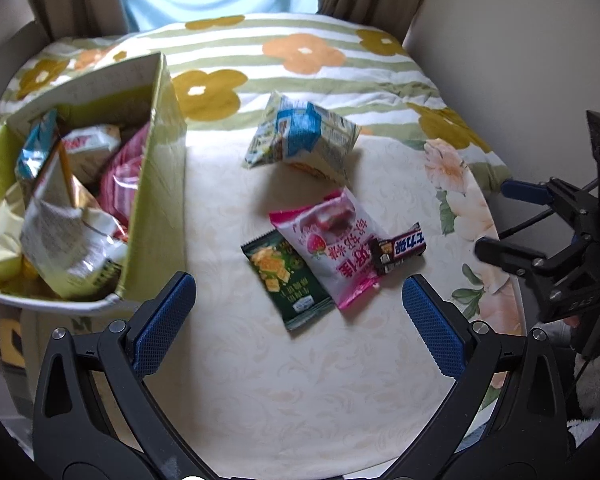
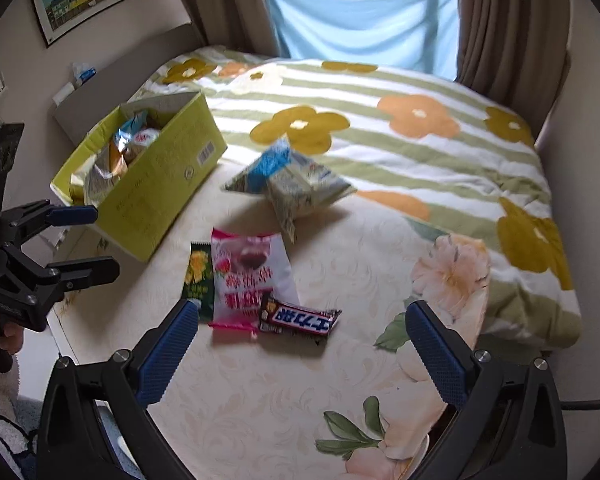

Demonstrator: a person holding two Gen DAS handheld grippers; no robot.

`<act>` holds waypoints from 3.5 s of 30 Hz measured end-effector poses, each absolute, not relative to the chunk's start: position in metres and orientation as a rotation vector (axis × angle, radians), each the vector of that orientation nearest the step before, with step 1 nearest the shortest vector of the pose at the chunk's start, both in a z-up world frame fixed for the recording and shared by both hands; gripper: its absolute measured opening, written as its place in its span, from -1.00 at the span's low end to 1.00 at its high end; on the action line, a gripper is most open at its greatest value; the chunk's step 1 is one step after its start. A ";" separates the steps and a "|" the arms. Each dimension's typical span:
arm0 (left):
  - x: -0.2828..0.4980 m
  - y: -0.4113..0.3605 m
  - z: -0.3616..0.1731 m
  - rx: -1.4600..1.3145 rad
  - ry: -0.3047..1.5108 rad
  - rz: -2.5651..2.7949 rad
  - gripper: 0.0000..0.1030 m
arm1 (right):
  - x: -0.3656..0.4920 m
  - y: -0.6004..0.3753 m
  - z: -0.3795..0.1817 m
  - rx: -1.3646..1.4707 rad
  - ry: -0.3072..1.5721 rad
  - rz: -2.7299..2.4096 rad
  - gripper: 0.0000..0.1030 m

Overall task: Organize snacks
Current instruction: 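Move both tools back to the pink bag and chocolate bar on the table, then grasp the pink strawberry bag with the left tool while the right tool grasps the chocolate bar, then drop the pink bag into the box from the left tool while the right tool carries the bar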

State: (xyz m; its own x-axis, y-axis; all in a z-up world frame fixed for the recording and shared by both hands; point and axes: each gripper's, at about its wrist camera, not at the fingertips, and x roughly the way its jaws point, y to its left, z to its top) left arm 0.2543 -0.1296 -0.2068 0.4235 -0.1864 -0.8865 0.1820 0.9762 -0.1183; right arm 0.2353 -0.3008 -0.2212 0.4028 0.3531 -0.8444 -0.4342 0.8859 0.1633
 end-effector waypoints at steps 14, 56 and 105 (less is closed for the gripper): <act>0.285 -0.158 -0.284 -0.042 1.228 -0.266 0.99 | 0.247 -0.273 -0.305 -0.442 1.055 0.673 0.89; 0.349 -0.240 -0.344 0.015 1.317 -0.014 0.83 | 0.261 -0.322 -0.312 -0.332 1.160 0.723 -0.39; 0.302 -0.023 -0.107 -0.099 0.886 -0.094 -0.06 | 0.282 -0.174 -0.124 -0.139 0.859 0.651 -0.39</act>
